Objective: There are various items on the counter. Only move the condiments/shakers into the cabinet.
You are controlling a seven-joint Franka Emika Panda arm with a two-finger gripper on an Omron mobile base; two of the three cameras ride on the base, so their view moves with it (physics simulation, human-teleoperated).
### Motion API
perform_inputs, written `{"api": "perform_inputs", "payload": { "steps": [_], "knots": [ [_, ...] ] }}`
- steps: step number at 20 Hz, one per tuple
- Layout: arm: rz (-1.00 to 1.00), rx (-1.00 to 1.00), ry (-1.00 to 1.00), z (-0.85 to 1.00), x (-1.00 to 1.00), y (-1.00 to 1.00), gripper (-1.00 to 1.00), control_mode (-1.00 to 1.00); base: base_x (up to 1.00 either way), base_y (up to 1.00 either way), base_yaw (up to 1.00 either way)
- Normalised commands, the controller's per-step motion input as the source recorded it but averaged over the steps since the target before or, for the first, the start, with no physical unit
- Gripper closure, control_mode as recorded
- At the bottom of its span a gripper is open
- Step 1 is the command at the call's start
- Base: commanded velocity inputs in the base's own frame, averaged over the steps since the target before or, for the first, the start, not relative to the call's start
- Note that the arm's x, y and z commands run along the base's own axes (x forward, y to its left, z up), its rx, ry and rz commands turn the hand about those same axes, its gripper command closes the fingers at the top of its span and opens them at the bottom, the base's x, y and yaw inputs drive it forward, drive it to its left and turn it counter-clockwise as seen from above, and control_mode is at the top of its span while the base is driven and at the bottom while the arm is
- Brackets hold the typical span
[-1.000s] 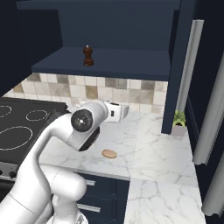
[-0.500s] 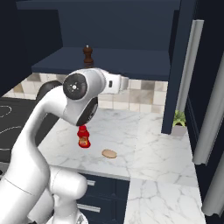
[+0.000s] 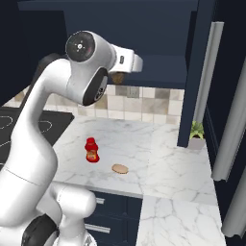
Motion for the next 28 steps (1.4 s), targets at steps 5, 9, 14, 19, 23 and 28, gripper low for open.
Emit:
{"api": "perform_inputs", "payload": {
  "steps": [5,9,14,19,23,28],
  "knots": [
    [0.00,0.00,0.00,-0.01,0.52,0.04,1.00,-1.00,0.00,0.00,0.00],
    [0.00,0.00,0.00,-0.01,0.71,0.21,1.00,-1.00,0.00,0.00,0.00],
    [0.00,0.00,0.00,-0.07,0.64,0.14,1.00,-1.00,0.00,0.00,0.00],
    [0.00,-0.01,0.03,-0.33,0.63,0.06,1.00,-1.00,0.00,0.00,0.00],
    [0.00,-0.01,0.06,-0.53,0.56,0.00,1.00,-1.00,0.00,0.00,0.00],
    [0.00,0.00,0.02,-0.37,0.56,0.00,1.00,-1.00,0.00,0.00,0.00]
  ]
}}
